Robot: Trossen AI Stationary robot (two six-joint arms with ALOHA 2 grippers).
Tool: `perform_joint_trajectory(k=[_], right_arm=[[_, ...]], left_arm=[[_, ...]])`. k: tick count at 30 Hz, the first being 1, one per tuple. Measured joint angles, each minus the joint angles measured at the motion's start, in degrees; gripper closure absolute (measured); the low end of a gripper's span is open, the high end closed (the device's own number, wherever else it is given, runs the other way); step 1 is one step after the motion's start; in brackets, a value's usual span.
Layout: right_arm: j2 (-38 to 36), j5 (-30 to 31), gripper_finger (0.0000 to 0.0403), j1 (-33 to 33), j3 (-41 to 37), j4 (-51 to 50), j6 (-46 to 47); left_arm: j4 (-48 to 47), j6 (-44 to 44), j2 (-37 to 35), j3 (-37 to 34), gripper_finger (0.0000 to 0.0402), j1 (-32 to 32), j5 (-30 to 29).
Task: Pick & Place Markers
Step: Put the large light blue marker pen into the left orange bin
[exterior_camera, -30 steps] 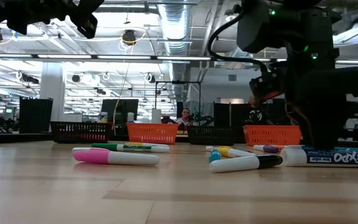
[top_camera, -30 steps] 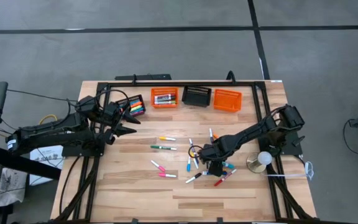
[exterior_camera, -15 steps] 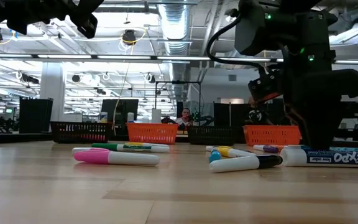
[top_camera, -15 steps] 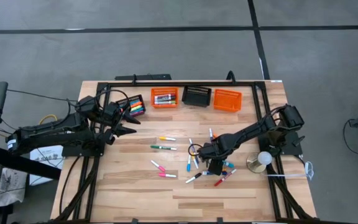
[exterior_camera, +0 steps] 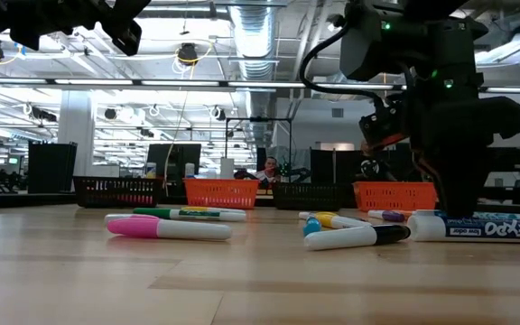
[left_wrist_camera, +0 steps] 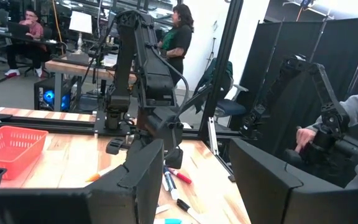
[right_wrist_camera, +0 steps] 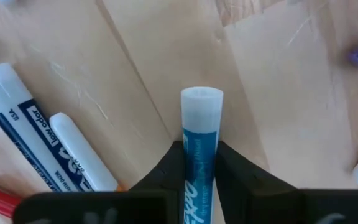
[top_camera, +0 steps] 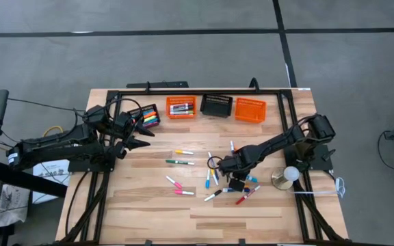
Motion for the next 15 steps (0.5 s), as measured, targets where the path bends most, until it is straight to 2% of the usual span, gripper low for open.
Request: perform_joint_trajectory(k=[15], right_arm=[[-15.6, 2.7, 0.0355, -7.7, -0.1, 5.8, -0.7]], left_arm=[[0.1, 0.0, 0.0, 0.0, 0.0217, 0.0, 0.0]])
